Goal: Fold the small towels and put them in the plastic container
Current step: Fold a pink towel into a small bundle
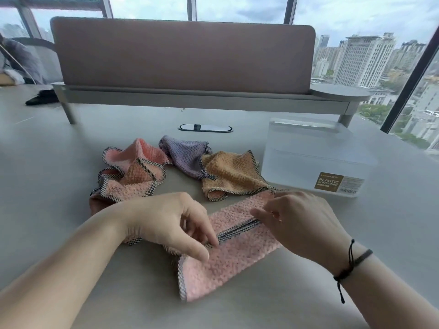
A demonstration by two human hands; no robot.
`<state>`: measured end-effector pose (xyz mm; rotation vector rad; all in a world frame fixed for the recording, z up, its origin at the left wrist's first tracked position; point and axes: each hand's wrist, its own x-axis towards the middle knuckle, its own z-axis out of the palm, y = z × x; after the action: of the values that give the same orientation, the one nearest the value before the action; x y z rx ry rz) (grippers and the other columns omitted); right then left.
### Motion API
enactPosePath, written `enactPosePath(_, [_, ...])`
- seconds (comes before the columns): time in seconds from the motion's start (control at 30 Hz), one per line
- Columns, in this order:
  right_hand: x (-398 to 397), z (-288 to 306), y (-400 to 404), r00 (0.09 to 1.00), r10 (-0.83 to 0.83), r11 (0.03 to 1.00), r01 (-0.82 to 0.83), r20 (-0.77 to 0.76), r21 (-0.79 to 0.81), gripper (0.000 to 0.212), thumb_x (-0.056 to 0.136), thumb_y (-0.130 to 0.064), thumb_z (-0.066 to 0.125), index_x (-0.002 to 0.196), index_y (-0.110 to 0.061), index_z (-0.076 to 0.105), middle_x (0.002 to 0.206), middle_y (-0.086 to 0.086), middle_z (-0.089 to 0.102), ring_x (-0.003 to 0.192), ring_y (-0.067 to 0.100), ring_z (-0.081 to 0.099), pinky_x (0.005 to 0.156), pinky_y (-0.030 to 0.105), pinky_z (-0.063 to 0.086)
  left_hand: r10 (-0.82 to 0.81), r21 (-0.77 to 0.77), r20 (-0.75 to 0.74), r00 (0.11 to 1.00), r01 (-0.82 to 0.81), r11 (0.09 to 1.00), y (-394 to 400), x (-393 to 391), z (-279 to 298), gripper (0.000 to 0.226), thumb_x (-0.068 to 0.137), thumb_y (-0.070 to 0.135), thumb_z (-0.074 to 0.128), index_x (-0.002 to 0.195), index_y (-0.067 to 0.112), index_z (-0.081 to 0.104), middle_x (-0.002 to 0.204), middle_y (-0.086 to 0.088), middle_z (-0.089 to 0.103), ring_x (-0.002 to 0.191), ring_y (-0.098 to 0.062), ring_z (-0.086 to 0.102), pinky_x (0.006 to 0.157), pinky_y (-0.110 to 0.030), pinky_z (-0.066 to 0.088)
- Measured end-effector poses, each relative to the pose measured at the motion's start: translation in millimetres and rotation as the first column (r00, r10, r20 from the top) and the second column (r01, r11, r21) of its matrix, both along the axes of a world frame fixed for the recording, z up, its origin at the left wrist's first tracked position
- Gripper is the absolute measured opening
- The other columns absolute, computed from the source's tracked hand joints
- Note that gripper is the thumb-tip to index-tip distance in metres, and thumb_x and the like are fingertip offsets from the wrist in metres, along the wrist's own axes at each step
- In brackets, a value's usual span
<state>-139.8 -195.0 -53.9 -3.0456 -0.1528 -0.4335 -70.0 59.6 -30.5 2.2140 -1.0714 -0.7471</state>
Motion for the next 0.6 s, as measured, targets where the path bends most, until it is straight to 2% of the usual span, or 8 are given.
enactPosePath(0.1, [-5,0,12,1.000,0.019,1.000,-0.019,-0.010,0.019,0.085,0.082,-0.085,0.006,0.079,-0.026,0.068,0.080,-0.010,0.059,0.074,0.010,0.059,0.067,0.029,0.042,-0.171,-0.060,-0.434,0.885,0.161,0.985,-1,-3,3,0.047,0.086,0.022,0.073,0.132,0.014,0.063,0.118,-0.014,0.071,0.088,-0.028,0.069,0.066,-0.029,0.056])
enactPosePath(0.17, [-11,-3,18,0.995,0.054,0.998,-0.050,-0.080,0.044,0.097,0.069,-0.095,0.003,0.109,-0.035,0.068,0.106,-0.015,0.060,0.100,0.009,0.058,0.085,0.031,0.044,-0.301,-0.139,-0.560,0.772,0.271,0.952,0,-2,5,0.058,0.089,0.025,0.071,0.140,0.004,0.052,0.130,-0.026,0.063,0.095,-0.031,0.069,0.061,-0.027,0.057])
enactPosePath(0.2, [-14,-5,21,0.988,0.088,0.995,-0.082,-0.127,0.052,0.101,0.065,-0.097,0.005,0.123,-0.036,0.061,0.119,-0.016,0.056,0.113,0.009,0.054,0.096,0.031,0.042,-0.322,-0.174,-0.546,0.773,0.272,0.947,0,-1,4,0.056,0.090,0.023,0.070,0.139,0.003,0.052,0.129,-0.027,0.063,0.092,-0.029,0.070,0.059,-0.025,0.057])
enactPosePath(0.27, [-20,-7,26,0.952,0.197,0.980,-0.186,-0.236,0.069,0.102,0.065,-0.098,0.018,0.145,-0.038,0.039,0.145,-0.015,0.039,0.136,0.008,0.036,0.115,0.031,0.027,-0.223,-0.231,-0.400,0.889,0.138,0.963,-3,1,-2,0.040,0.088,0.011,0.069,0.127,0.004,0.063,0.111,-0.021,0.072,0.078,-0.020,0.070,0.056,-0.024,0.054])
enactPosePath(0.33, [-18,-9,29,0.892,0.294,0.956,-0.274,-0.343,0.107,0.107,0.066,-0.096,0.031,0.155,-0.038,0.014,0.161,-0.014,0.015,0.148,0.008,0.012,0.123,0.033,0.006,-0.006,-0.290,-0.115,0.993,-0.027,0.957,-7,6,-13,0.026,0.083,0.012,0.077,0.108,0.013,0.074,0.091,-0.008,0.073,0.073,-0.014,0.063,0.063,-0.035,0.053])
enactPosePath(0.4, [-9,-12,31,0.862,0.344,0.938,-0.330,-0.373,0.102,0.112,0.066,-0.094,0.036,0.156,-0.036,0.002,0.164,-0.014,0.002,0.150,0.006,0.000,0.123,0.036,-0.005,0.173,-0.293,0.156,0.973,-0.121,0.948,-7,13,-24,0.021,0.078,0.026,0.084,0.097,0.022,0.076,0.087,0.001,0.072,0.077,-0.012,0.063,0.077,-0.043,0.054])
enactPosePath(0.5, [8,-14,29,0.850,0.383,0.921,-0.383,-0.362,0.076,0.117,0.065,-0.093,0.036,0.157,-0.030,-0.002,0.165,-0.011,0.000,0.150,0.003,-0.004,0.124,0.040,-0.003,0.158,-0.150,0.448,0.880,-0.100,0.984,-6,18,-28,0.043,0.077,0.053,0.079,0.115,0.037,0.068,0.128,0.018,0.059,0.122,0.004,0.050,0.106,-0.016,0.034])
enactPosePath(0.6, [22,-12,27,0.831,0.379,0.917,-0.395,-0.407,0.048,0.121,0.061,-0.094,0.030,0.157,-0.028,-0.004,0.165,-0.010,-0.004,0.150,0.003,-0.009,0.124,0.043,-0.004,0.090,0.012,0.400,0.912,-0.103,0.995,-8,18,-28,0.072,0.081,0.065,0.065,0.145,0.046,0.038,0.153,0.026,0.029,0.140,0.010,0.020,0.109,-0.007,0.012])
